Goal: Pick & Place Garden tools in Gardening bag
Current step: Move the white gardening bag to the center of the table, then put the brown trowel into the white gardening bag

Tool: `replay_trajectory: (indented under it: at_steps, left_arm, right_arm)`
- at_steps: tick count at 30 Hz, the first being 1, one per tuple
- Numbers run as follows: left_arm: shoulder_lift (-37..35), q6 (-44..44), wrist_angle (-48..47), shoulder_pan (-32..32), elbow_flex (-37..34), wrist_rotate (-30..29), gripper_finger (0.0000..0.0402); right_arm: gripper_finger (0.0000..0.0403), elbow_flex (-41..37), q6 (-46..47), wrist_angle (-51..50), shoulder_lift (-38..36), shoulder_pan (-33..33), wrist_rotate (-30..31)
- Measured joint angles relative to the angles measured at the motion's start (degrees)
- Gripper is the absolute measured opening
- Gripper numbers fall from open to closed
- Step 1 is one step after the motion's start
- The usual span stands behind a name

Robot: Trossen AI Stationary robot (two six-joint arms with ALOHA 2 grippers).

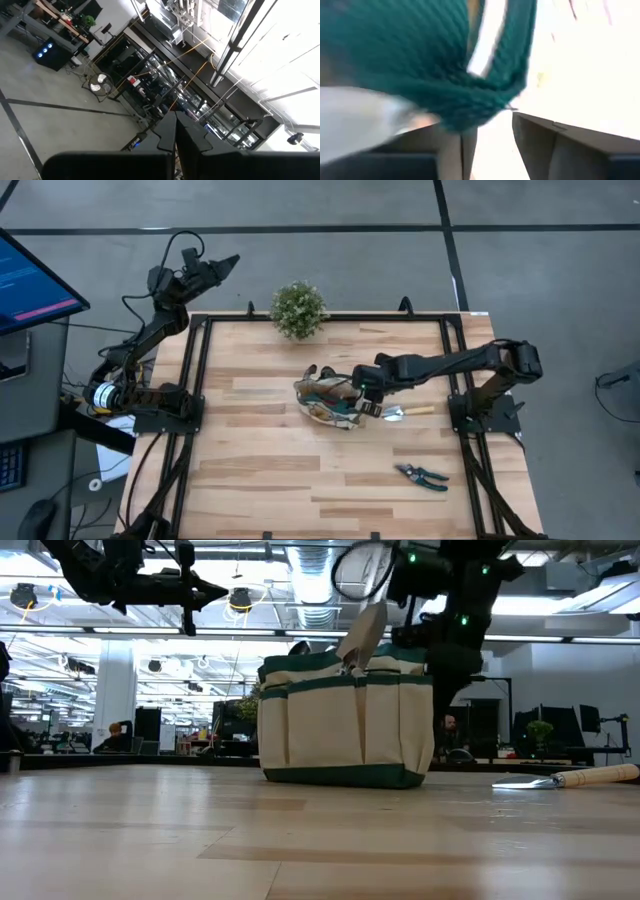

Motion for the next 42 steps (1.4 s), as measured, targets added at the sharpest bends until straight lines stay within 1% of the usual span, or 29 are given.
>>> replay_trajectory:
  at_steps: [4,10,12,14,17,21,25,29,32,37,42]
  left_arm:
    - [0.0,0.1,0.0,0.0,0.0,1.0,0.0008]
    - [0.0,0.1,0.0,0.0,0.0,2.2,0.0008]
    - [0.0,0.1,0.0,0.0,0.0,2.2,0.0008]
    - [0.0,0.1,0.0,0.0,0.0,2.2,0.0008]
    - [0.0,0.4,0.0,0.0,0.0,2.2,0.0008]
    - [0.0,0.5,-0.9,0.0,0.0,2.2,0.0008]
    - [0.0,0.5,-1.1,0.0,0.0,2.3,0.0008]
    - [0.1,0.5,-1.3,0.0,0.0,2.3,0.0008]
    - [0.1,0.5,-1.4,0.0,0.0,2.3,0.0008]
    - [0.1,0.5,-1.4,0.0,0.0,2.3,0.0008]
    - [0.1,0.5,-1.4,0.0,0.0,2.5,0.0008]
  right_arm:
    - [0.0149,0.1,-1.5,-2.4,-4.6,-0.9,-4.4]
    - [0.0208,0.1,1.9,-13.3,-15.2,-0.7,-5.9]
    - [0.0225,0.0,3.2,-17.4,-17.9,-0.7,-8.4]
    - [0.0238,-0.9,3.9,-19.2,-19.6,-0.7,-12.1]
    - [0.0248,-4.5,4.6,-19.2,-21.1,-0.3,-16.8]
    - [0.0249,-10.9,4.6,-14.4,-22.5,0.7,-17.7]
    - [0.0249,-16.6,4.1,-11.4,-22.7,0.9,-18.1]
    - [0.0249,-20.3,1.8,-8.2,-21.8,0.8,-18.1]
    - [0.0249,-20.7,1.5,-6.3,-20.8,0.3,-18.1]
    - [0.0249,-20.7,2.0,-6.2,-17.5,1.0,-16.5]
    - [0.0249,-20.7,2.5,-5.3,-11.1,1.2,-15.6]
